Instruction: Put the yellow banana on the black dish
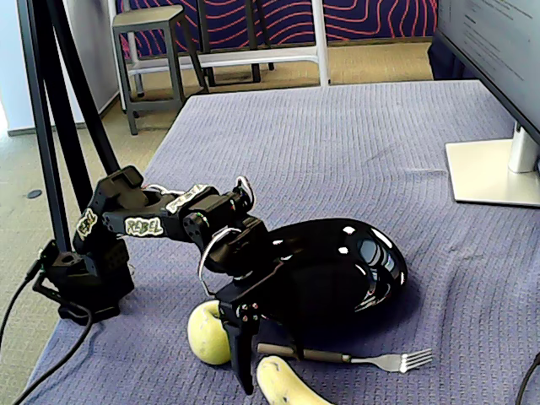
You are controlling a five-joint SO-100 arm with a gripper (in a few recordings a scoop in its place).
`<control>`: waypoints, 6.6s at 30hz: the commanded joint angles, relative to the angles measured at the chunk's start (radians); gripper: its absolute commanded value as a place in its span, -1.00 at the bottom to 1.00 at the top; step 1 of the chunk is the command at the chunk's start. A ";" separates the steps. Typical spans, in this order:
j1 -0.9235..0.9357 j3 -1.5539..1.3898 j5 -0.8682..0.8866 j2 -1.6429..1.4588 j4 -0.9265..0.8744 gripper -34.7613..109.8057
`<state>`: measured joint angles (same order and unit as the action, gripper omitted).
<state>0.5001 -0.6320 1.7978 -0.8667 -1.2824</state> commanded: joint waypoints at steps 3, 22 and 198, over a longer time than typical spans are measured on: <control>0.012 0.028 -0.008 -0.017 0.046 -0.10; 0.026 -0.067 -0.034 0.094 0.224 -0.07; -0.434 -0.235 -1.654 -0.239 -0.144 -0.46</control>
<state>0.0445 -0.8376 0.1703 -1.0922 -1.4864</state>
